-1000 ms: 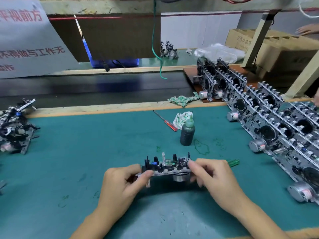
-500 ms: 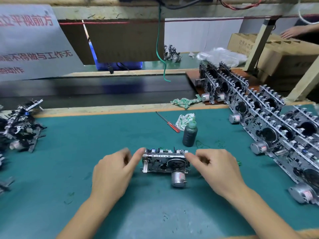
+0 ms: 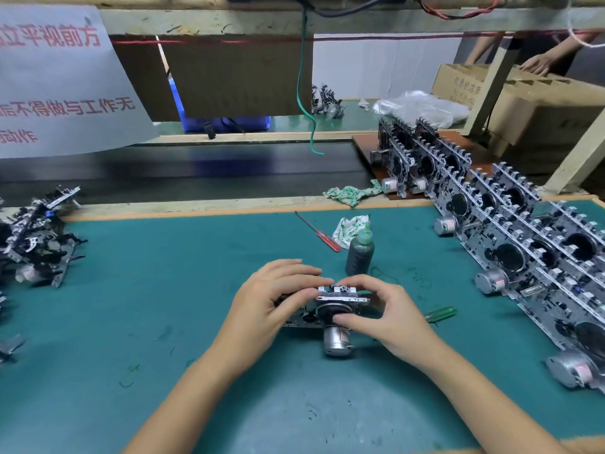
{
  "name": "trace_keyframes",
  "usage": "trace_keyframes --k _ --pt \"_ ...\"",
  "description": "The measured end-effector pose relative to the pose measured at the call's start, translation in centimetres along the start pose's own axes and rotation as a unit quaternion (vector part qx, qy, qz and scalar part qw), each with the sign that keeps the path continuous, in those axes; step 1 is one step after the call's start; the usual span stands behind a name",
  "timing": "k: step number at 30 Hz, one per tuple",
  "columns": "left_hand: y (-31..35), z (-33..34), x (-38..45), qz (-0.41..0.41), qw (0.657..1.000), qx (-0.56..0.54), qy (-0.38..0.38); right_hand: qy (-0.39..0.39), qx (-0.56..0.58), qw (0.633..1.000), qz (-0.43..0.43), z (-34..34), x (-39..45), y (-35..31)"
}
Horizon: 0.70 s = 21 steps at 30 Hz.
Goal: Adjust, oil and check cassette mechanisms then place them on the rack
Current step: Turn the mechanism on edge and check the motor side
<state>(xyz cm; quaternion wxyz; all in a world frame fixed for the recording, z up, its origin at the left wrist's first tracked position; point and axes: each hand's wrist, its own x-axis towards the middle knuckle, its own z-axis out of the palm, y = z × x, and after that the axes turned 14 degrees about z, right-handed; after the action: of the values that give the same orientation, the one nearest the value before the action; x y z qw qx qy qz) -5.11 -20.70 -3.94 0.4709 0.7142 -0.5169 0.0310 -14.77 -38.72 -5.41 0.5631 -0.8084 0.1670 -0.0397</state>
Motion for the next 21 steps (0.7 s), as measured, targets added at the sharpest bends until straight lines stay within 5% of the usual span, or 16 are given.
trace_keyframes --k 12,15,18,21 --pt "0.0 0.2 0.0 -0.014 0.998 -0.061 0.015 -0.004 0.036 0.999 -0.012 0.4 -0.9 -0.4" --pt "0.0 0.3 0.0 -0.014 0.997 -0.072 0.020 0.061 -0.108 0.992 -0.030 0.3 -1.5 0.0" --pt "0.0 0.2 0.0 -0.010 0.997 -0.078 0.016 0.203 -0.295 0.927 -0.113 0.2 -2.2 0.4" --pt "0.1 0.2 0.0 -0.010 0.997 -0.079 0.019 0.225 -0.351 0.895 -0.162 0.4 -2.4 1.0"
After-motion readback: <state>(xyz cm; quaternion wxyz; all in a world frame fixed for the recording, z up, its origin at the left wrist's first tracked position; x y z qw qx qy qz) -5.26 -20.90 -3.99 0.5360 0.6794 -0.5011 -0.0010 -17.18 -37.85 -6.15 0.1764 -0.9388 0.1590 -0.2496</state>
